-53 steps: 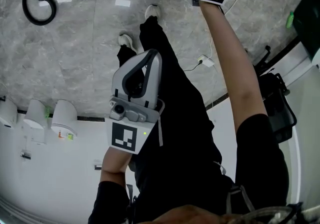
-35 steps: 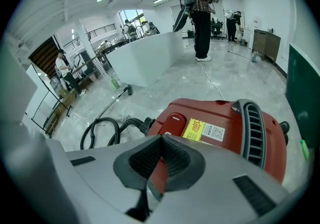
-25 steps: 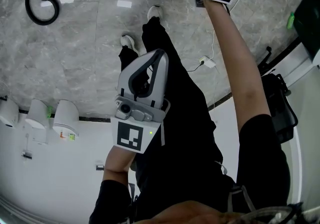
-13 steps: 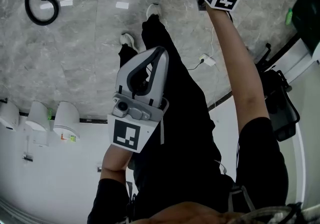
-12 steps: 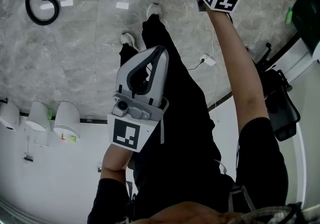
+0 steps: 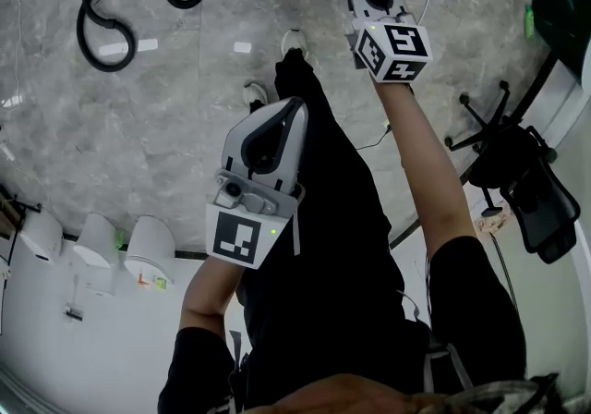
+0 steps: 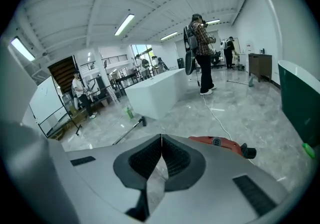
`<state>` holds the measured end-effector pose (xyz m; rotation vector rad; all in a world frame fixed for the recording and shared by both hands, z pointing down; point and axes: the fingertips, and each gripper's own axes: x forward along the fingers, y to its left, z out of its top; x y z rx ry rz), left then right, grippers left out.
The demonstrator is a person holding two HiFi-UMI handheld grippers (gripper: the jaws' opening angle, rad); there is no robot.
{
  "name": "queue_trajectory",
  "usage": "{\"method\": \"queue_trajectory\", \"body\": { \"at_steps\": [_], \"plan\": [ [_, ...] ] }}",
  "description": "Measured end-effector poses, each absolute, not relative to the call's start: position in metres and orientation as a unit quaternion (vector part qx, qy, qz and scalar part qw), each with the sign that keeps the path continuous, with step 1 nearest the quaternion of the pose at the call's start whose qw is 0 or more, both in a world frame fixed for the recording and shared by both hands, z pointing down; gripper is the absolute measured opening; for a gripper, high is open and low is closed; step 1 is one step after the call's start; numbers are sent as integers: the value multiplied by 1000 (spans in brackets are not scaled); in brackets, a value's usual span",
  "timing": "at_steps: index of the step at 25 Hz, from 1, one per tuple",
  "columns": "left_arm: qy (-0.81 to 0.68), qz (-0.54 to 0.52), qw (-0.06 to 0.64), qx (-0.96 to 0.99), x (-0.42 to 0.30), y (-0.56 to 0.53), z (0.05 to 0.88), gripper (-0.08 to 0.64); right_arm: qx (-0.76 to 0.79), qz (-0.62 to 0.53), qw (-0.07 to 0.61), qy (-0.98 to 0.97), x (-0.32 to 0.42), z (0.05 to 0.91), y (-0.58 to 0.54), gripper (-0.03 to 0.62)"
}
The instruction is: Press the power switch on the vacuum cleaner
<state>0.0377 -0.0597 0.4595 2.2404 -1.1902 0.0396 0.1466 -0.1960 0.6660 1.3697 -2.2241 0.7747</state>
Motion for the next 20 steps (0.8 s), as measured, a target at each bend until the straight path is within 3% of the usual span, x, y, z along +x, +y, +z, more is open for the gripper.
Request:
{"method": "queue_trajectory", "body": {
  "at_steps": [12, 20],
  "plan": [
    [-406, 8, 231, 884, 50, 23, 362, 11, 553, 186, 135, -801, 176, 465, -70, 18],
    [-396, 9, 166, 903, 41, 88, 305, 11, 568, 176, 85, -800, 143, 380, 26, 18]
  ]
}}
